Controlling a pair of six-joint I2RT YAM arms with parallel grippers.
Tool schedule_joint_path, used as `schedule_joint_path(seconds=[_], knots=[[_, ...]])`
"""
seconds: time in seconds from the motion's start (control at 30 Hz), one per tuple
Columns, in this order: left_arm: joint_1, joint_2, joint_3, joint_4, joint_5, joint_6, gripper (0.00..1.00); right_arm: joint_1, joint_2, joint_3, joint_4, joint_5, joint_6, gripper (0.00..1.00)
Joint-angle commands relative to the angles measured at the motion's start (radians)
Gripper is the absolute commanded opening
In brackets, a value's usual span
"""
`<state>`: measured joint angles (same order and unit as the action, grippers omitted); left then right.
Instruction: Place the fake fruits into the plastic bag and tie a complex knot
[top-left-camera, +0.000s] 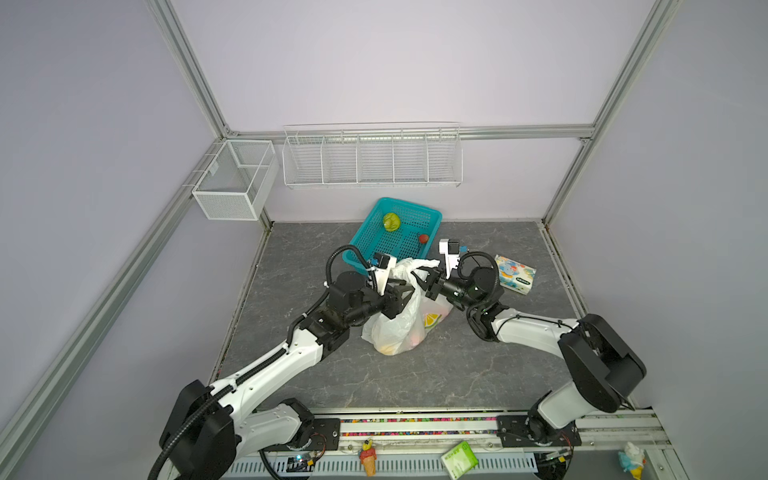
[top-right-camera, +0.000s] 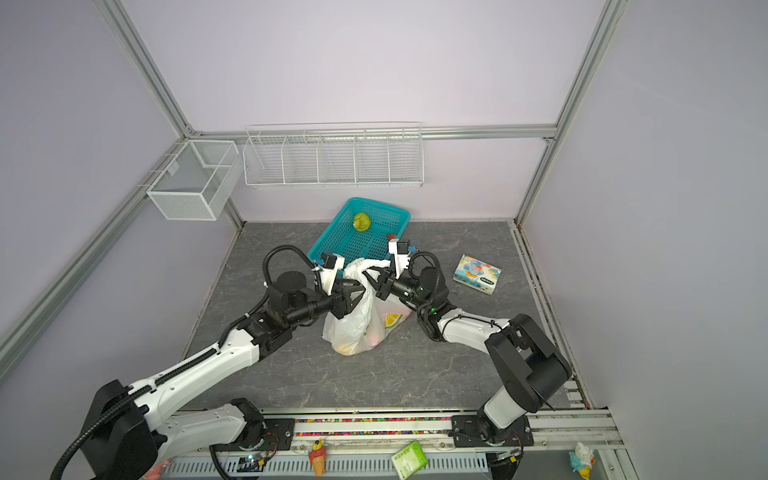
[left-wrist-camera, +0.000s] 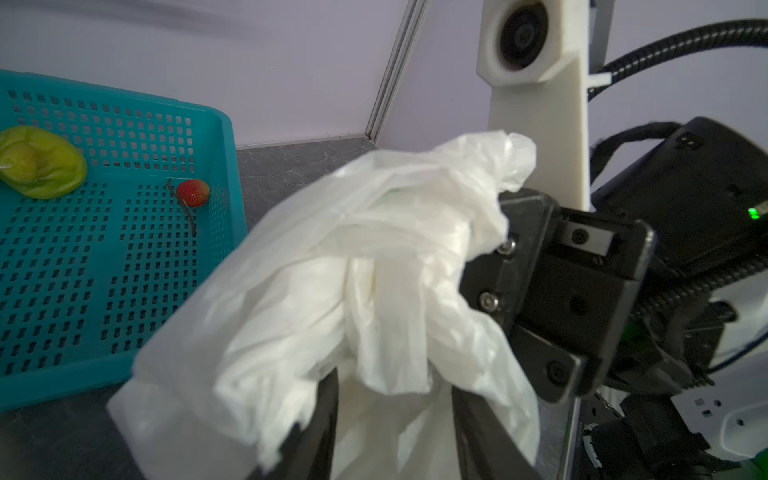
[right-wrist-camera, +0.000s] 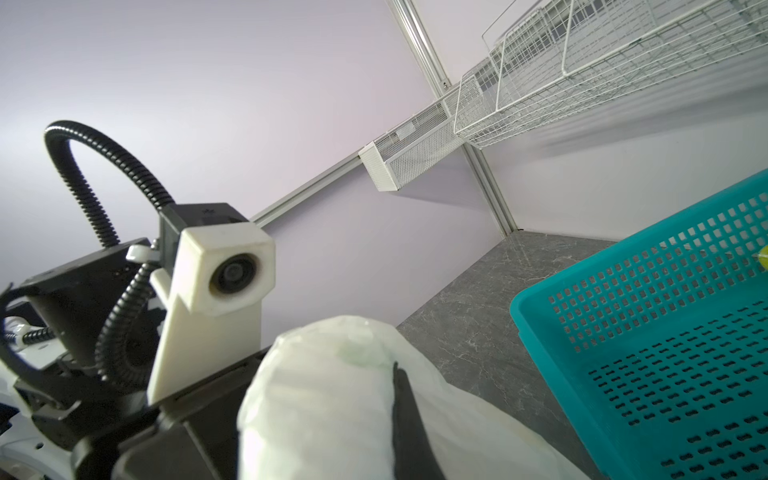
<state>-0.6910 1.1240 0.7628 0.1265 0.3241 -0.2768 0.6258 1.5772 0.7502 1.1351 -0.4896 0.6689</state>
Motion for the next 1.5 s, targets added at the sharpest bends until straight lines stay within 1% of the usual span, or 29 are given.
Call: schedule_joint_path(seconds=[0.0, 0.07, 0.13, 0.27, 0.33, 0.43, 0.47, 0.53, 0.6, 0.67, 1.0, 1.13, 1.23, 1.33, 1.47], knots=[[0.043, -0.072, 0.004, -0.107, 0.04, -0.001, 0.49, -0.011, -0.038, -0.011, 0.052, -0.082, -0.033, 0.07], [0.075, -0.104, 0.019, -0.162, 0.063, -0.017, 0.5, -0.015, -0.036, -0.009, 0.046, -0.094, -0.041, 0.07], [0.1, -0.132, 0.038, -0.229, 0.084, -0.006, 0.51, -0.019, -0.034, -0.004, 0.046, -0.105, -0.041, 0.07], [0.12, -0.159, 0.078, -0.327, 0.079, 0.028, 0.5, -0.019, -0.028, 0.008, 0.042, -0.12, -0.044, 0.07], [0.135, -0.155, 0.095, -0.335, 0.091, 0.018, 0.44, -0.019, -0.023, 0.012, 0.044, -0.126, -0.044, 0.07], [0.148, -0.126, 0.125, -0.321, 0.158, -0.003, 0.35, -0.019, -0.014, 0.015, 0.052, -0.126, -0.04, 0.06], [0.148, -0.115, 0.136, -0.325, 0.173, -0.003, 0.33, -0.02, -0.012, 0.016, 0.054, -0.125, -0.038, 0.07], [0.148, -0.09, 0.163, -0.346, 0.188, 0.003, 0.26, -0.02, -0.013, 0.015, 0.054, -0.124, -0.036, 0.07], [0.148, -0.069, 0.188, -0.374, 0.195, 0.008, 0.22, -0.019, -0.015, 0.016, 0.054, -0.119, -0.037, 0.07], [0.149, -0.053, 0.204, -0.391, 0.203, 0.01, 0.2, -0.018, -0.017, 0.018, 0.054, -0.116, -0.038, 0.07], [0.148, 0.007, 0.25, -0.41, 0.202, 0.001, 0.19, -0.014, -0.02, 0.024, 0.063, -0.108, -0.029, 0.07], [0.148, 0.025, 0.262, -0.408, 0.201, -0.005, 0.21, -0.014, -0.024, 0.024, 0.059, -0.106, -0.031, 0.07], [0.149, 0.028, 0.265, -0.411, 0.187, -0.004, 0.25, -0.014, -0.024, 0.024, 0.061, -0.103, -0.034, 0.07], [0.15, 0.033, 0.261, -0.408, 0.201, -0.014, 0.27, -0.014, -0.026, 0.03, 0.058, -0.104, -0.033, 0.07], [0.15, 0.04, 0.256, -0.39, 0.214, -0.021, 0.28, -0.013, -0.026, 0.035, 0.058, -0.105, -0.033, 0.07]])
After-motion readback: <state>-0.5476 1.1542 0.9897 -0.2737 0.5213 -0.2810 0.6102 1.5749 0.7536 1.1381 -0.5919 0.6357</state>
